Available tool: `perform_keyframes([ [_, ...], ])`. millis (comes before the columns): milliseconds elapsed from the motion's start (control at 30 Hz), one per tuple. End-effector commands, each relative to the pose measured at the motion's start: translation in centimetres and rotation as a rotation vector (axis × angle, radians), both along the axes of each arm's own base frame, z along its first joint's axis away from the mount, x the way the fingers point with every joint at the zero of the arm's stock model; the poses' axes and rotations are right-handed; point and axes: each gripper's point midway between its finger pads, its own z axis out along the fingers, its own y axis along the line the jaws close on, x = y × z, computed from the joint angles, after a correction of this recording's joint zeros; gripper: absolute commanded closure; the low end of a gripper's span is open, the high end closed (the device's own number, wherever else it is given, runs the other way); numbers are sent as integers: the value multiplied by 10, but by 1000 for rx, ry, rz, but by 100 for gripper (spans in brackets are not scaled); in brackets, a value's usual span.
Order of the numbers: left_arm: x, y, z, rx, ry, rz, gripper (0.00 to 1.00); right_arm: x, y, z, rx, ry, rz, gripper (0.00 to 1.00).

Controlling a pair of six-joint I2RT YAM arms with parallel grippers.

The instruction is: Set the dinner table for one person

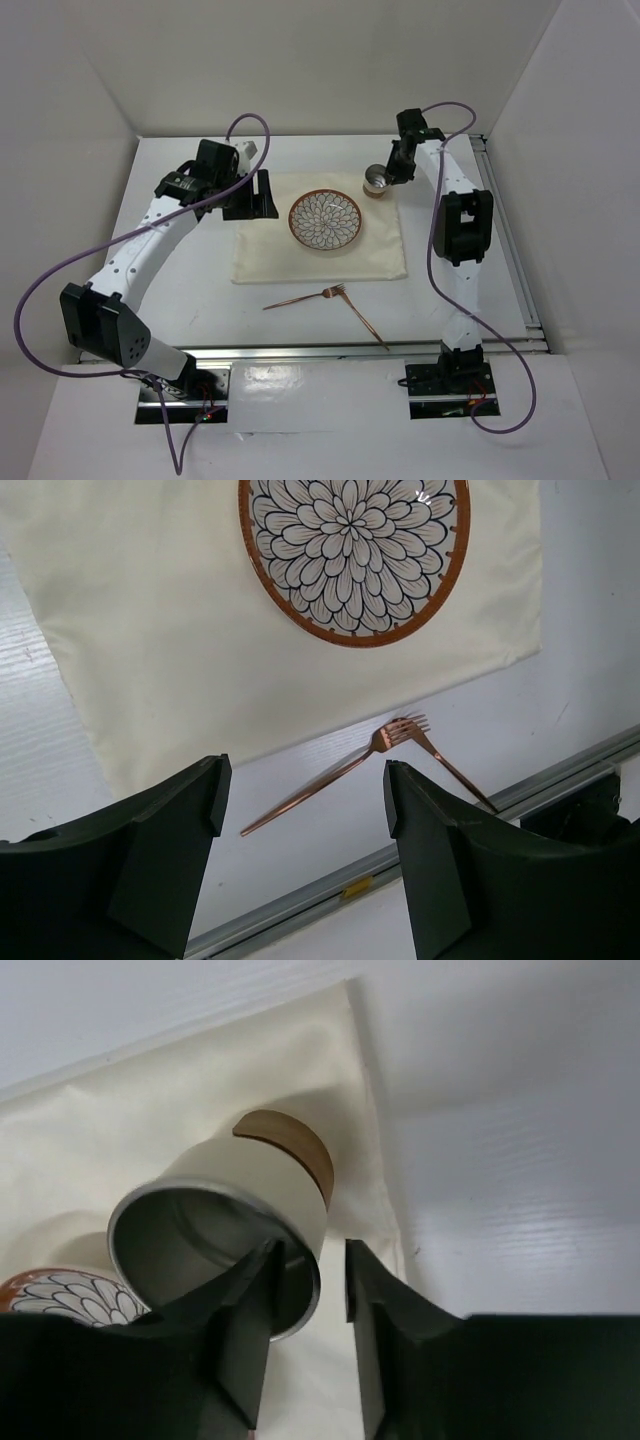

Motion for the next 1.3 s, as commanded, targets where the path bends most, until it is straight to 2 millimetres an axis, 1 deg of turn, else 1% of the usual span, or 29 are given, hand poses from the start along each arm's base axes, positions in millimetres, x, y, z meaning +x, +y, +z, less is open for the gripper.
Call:
perform_keyframes([
  [0, -2, -7, 7, -21, -43, -56, 20, 29, 8, 37, 39, -140, 21, 53],
  [33, -2, -7, 7, -21, -43, -56, 20, 29, 8, 37, 40, -141, 21, 40],
  [67, -4, -9, 8, -30, -40, -64, 20, 32, 8, 42, 42, -159, 21, 23],
  [133, -4, -11, 6, -42, -32, -65, 20, 31, 8, 63, 47, -197, 22, 15],
  [167, -4, -11, 6, -42, -32, -65, 20, 31, 6, 72, 40, -213, 16, 13],
  [200, -4, -11, 6, -42, -32, -65, 20, 29, 4, 95, 36, -257, 8, 12],
  [267, -7, -12, 1, -32, -24, -68, 20, 21, 1, 117, 33, -288, 2, 12],
  [300, -7, -12, 1, -32, -24, -68, 20, 12, -2, 116, 22, -276, -5, 12],
  [333, -8, -12, -2, -30, -15, -68, 20, 2, -4, 149, 30, -339, -6, 12],
  [367, -9, -11, 1, -33, -25, -68, 20, -7, -6, 158, 23, -356, 6, 13],
  [400, -10, -7, -4, -7, -17, -60, 20, -31, 8, 135, 23, -296, 89, 16],
  [433, -12, -6, -5, -7, -16, -60, 20, -48, 15, 170, 35, -390, 141, 21],
  [467, -11, -2, -2, 6, -34, -44, 20, -66, 24, 167, 24, -390, 211, 33],
  [500, -11, -2, -2, 6, -34, -44, 20, -107, 42, 150, 52, -348, 276, 40],
  [567, -10, 0, -2, 15, -36, -35, 19, -150, 63, 127, 89, -292, 360, 54],
  [600, -8, 3, 6, 25, -59, -19, 19, -174, 76, 112, 124, -245, 380, 60],
  [633, -5, 4, 7, 32, -64, -12, 19, -222, 94, 82, 152, -150, 457, 62],
  [667, -3, 7, 11, 31, -67, -3, 19, -242, 104, 70, 172, -113, 485, 62],
  [700, 2, 7, 14, 36, -78, 5, 19, -262, 112, 58, 194, -54, 458, 68],
  [733, 5, 9, 13, 49, -71, 14, 19, -297, 125, 39, 199, 11, 508, 71],
  [767, 5, 9, 18, 53, -81, 7, 19, -308, 130, 29, 197, 48, 472, 72],
  [833, 7, 9, 12, 61, -57, 6, 20, -343, 140, 11, 150, 133, 511, 72],
  [900, 5, 8, 15, 60, -58, -9, 20, -359, 138, -2, 83, 190, 507, 71],
  [933, 5, 8, 15, 60, -58, -9, 20, -368, 134, -10, 35, 225, 512, 66],
  [967, 1, 6, 14, 50, -52, -20, 20, -373, 133, -20, 10, 263, 517, 54],
  [1000, 2, 5, 19, 39, -67, -13, 20, -376, 130, -27, -4, 286, 515, 48],
  [1033, -1, 4, 14, 32, -51, -23, 20, -379, 127, -30, -29, 299, 518, 43],
  [1200, -5, 3, 7, 26, -26, -24, 20, -381, 121, -42, -58, 323, 489, 42],
  [1267, -6, 3, 10, 23, -35, -24, 20, -382, 111, -53, -113, 350, 461, 42],
])
